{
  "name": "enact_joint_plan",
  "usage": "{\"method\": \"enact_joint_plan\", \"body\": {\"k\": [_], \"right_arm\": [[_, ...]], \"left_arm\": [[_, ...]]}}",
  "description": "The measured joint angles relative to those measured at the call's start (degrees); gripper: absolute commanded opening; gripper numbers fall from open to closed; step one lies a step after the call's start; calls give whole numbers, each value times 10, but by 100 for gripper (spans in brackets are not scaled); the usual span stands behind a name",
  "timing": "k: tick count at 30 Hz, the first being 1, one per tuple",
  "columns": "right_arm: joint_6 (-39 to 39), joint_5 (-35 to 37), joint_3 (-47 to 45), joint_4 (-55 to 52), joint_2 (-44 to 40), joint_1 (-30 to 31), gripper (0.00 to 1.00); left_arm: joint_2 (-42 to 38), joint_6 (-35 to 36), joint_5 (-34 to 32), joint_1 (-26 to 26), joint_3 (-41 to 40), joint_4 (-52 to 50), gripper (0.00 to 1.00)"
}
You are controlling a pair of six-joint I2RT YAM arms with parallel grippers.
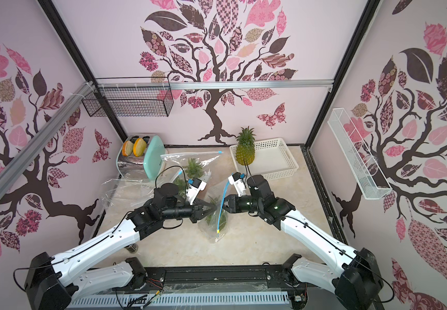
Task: Open the zip-top bag and take out the pineapple
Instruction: Open the zipper of the food storage bag at the center of the board.
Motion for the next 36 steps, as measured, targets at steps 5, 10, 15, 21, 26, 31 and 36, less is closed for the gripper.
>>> {"method": "enact_joint_plan", "body": {"k": [5,10,15,21,26,31,36], "right_arm": [[-14,14,0,-11,-10,0,6],[-41,24,0,-35,-21,0,1],[-57,17,0,-38,-17,0,0],[-66,4,3,-34,5,0,0],[-73,0,4,-31,16,0,0],[-78,-1,6,-28,27,0,0],[-90,1,6,-31,29,-1,0]], "left_arm": [[-17,14,-39,0,1,-27,0],[-52,30,-87,0,2,-58,10],[-59,56,-112,0,12,-88,52],[-17,100,-111,3,33,-93,62],[15,121,-103,16,33,-83,58],[36,123,-89,20,27,-54,5],[28,120,-94,22,13,-33,0]]}}
